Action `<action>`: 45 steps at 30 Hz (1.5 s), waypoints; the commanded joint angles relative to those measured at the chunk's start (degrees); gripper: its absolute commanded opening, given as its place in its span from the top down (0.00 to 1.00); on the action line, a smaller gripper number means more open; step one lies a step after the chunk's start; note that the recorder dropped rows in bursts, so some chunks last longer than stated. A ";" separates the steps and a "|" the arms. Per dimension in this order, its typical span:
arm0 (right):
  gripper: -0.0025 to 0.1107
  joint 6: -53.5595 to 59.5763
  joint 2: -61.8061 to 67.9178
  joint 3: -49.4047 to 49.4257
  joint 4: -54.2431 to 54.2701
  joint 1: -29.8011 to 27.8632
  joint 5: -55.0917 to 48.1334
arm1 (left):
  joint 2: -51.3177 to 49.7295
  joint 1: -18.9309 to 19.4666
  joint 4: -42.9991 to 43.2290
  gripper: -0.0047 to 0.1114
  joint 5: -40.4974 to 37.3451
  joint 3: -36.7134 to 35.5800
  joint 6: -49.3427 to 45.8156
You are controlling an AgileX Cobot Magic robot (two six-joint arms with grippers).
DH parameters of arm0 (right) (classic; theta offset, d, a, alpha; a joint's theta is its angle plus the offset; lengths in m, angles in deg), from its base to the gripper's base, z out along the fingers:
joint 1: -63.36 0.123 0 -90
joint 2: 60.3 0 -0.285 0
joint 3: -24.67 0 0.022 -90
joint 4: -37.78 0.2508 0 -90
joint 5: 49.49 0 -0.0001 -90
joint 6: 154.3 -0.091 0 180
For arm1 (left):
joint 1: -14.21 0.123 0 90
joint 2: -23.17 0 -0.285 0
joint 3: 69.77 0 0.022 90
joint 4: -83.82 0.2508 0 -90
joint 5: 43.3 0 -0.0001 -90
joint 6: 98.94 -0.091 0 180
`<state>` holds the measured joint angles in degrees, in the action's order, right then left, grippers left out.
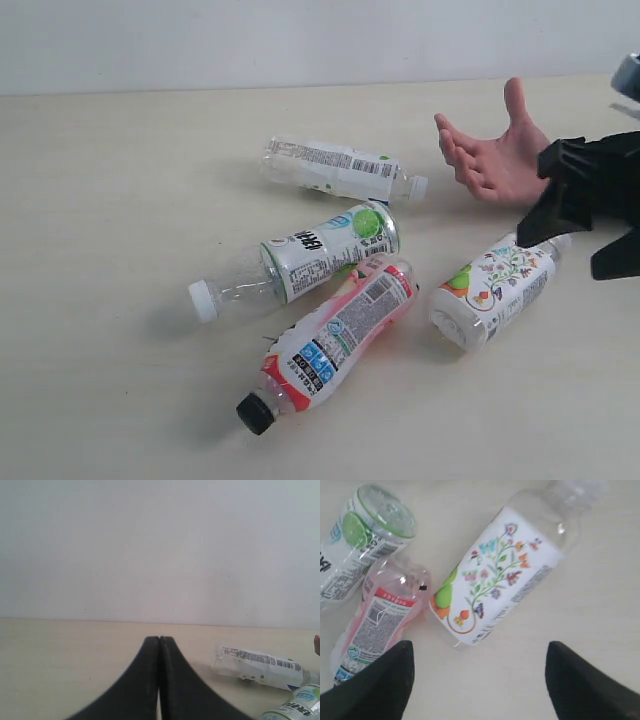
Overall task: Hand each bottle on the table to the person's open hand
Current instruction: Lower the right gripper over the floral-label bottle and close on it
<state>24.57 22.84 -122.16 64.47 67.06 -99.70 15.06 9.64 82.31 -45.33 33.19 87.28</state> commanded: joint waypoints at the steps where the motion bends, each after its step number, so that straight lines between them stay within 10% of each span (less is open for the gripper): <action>1: 0.37 -7.44 4.15 0.29 0.59 8.18 5.07 | 0.32 0.15 -0.22 0.96 0.10 -0.17 -0.02; 16: 0.18 -35.79 9.18 0.29 -18.07 17.34 16.18 | 0.32 0.15 -0.22 0.96 0.10 -0.17 -0.02; 45: 0.17 -63.36 10.74 3.74 -33.12 17.34 25.45 | 0.32 0.15 -0.22 0.96 0.10 -0.17 -0.02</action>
<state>-38.35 33.44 -118.56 32.84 84.19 -76.90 15.06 9.64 82.31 -45.33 33.19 87.28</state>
